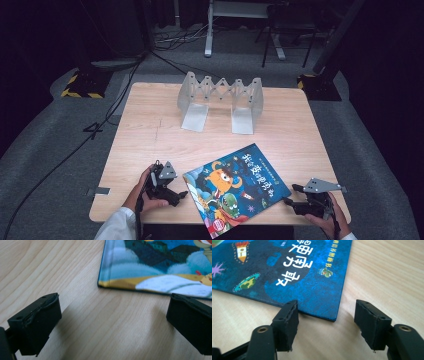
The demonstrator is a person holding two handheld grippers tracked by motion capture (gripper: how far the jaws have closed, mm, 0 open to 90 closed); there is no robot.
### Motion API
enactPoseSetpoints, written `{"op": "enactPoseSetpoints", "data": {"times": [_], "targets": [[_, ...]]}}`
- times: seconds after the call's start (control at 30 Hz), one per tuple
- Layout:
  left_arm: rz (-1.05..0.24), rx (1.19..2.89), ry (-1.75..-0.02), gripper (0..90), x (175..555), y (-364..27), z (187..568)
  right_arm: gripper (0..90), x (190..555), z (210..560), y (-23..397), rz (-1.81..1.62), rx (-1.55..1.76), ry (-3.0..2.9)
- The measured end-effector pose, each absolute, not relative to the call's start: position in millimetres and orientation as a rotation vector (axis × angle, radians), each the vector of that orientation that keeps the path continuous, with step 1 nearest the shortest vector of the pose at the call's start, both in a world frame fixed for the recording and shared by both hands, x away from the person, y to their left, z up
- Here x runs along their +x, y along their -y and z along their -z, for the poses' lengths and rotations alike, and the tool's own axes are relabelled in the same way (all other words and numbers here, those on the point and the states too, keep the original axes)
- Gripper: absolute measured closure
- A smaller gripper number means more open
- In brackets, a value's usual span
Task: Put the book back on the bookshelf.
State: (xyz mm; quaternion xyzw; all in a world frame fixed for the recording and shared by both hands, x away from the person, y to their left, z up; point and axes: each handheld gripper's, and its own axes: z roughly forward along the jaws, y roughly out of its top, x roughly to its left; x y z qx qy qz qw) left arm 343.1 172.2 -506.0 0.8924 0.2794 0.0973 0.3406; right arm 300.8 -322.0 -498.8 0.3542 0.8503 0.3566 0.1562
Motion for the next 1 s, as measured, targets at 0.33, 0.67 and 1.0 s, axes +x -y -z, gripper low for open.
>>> {"op": "enactPoseSetpoints", "data": {"times": [0.33,0.67,1.0], "targets": [[-0.173,2.363,-0.538,0.1,344,-170,506,48.0,335,495,302,-0.977,1.024,-2.424],[-0.181,2.358,-0.538,0.5,324,-177,506,54.0,382,498,257,-0.98,0.99,-2.355],[-0.219,2.344,-0.63,7.0,302,-178,504,52.6,391,499,227,-1.029,0.989,-2.407]]}}
